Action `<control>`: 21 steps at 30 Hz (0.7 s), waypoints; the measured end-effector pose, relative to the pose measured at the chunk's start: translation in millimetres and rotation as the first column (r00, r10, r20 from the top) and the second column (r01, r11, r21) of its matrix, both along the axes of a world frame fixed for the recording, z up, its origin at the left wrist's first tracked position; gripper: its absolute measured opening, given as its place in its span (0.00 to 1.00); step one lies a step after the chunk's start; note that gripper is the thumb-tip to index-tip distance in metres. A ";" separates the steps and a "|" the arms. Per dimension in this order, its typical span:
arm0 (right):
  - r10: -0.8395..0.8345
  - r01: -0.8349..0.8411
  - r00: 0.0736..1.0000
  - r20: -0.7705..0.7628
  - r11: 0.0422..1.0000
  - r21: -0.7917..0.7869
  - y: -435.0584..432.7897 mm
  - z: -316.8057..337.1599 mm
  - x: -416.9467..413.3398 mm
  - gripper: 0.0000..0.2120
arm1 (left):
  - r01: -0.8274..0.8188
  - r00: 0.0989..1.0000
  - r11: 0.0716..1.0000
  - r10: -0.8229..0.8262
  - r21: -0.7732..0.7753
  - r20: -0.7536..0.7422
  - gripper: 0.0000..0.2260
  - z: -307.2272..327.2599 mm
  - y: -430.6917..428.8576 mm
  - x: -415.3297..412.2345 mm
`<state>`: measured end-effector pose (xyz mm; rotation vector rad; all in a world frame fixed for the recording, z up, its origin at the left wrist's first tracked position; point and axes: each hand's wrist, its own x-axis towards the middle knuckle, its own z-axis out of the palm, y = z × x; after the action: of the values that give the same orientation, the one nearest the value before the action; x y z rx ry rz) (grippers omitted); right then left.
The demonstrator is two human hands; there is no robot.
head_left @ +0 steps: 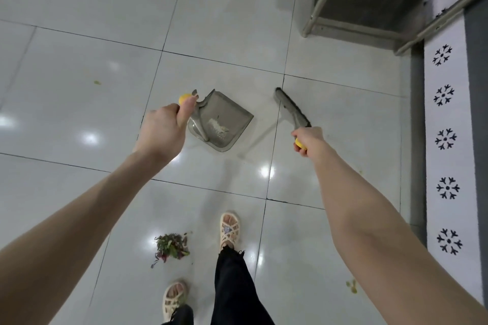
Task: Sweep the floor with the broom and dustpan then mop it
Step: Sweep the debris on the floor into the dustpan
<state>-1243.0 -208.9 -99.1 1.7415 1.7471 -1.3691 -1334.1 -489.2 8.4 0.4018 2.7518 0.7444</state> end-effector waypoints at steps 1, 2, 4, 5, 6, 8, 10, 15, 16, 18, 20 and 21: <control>0.007 -0.007 1.000 0.007 1.000 -0.022 -2.6 -1.6 0.1 0.01 | -0.001 1.000 1.000 0.001 -0.006 -0.002 0.40 -0.4 -0.9 -0.3; 0.014 -0.014 1.000 0.013 0.999 -0.042 -5.7 -2.4 1.7 0.02 | -0.003 1.000 1.000 0.003 -0.007 0.003 0.41 -0.9 -1.5 -0.5; 0.032 -0.030 0.999 0.020 0.996 -0.078 -13.0 -4.0 8.4 0.06 | -0.002 1.000 1.000 0.002 -0.014 0.012 0.42 -2.0 -4.2 1.2; 0.040 -0.038 0.999 0.019 0.995 -0.092 -17.5 -4.3 12.4 0.07 | -0.004 1.000 1.000 0.004 -0.020 0.012 0.41 -2.4 -7.0 3.0; 0.047 -0.045 0.999 0.013 0.994 -0.103 -24.1 -2.4 16.8 0.07 | -0.009 1.000 1.000 0.009 -0.020 0.011 0.38 -1.5 -11.8 5.4; 0.062 -0.061 0.998 0.005 0.991 -0.121 -35.9 0.5 24.3 0.05 | -0.017 1.000 1.000 0.018 -0.016 0.016 0.33 -2.9 -22.4 10.1; 0.071 -0.070 0.997 0.007 0.989 -0.128 -51.0 3.1 32.7 0.03 | -0.014 1.000 1.000 0.014 -0.002 0.017 0.34 -6.3 -38.2 15.8; 0.079 -0.075 0.997 0.020 0.987 -0.145 -104.9 12.8 60.0 0.06 | 0.025 0.999 1.000 -0.025 0.014 0.025 0.40 -13.6 -91.3 31.7; 0.072 -0.069 0.997 0.018 0.987 -0.144 -122.6 14.9 67.8 0.06 | 0.038 0.999 0.999 -0.038 0.015 0.029 0.39 -13.3 -109.0 36.3; 0.066 -0.062 0.997 0.026 0.988 -0.143 -151.4 18.6 81.4 0.06 | 0.071 0.997 0.997 -0.072 0.008 0.024 0.31 -10.4 -136.5 45.1; 0.058 -0.053 0.998 0.031 0.989 -0.141 -190.7 21.1 99.1 0.05 | 0.088 0.996 0.996 -0.089 0.033 0.030 0.25 -6.7 -173.4 57.8; 0.054 -0.049 0.998 0.031 0.989 -0.139 -207.6 22.2 106.8 0.05 | 0.099 0.995 0.994 -0.100 0.043 0.027 0.27 -6.8 -189.3 61.5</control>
<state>-1136.2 -416.5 -76.9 1.6258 1.6267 -1.3941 -1272.6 -678.4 1.6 0.5282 2.6711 0.7769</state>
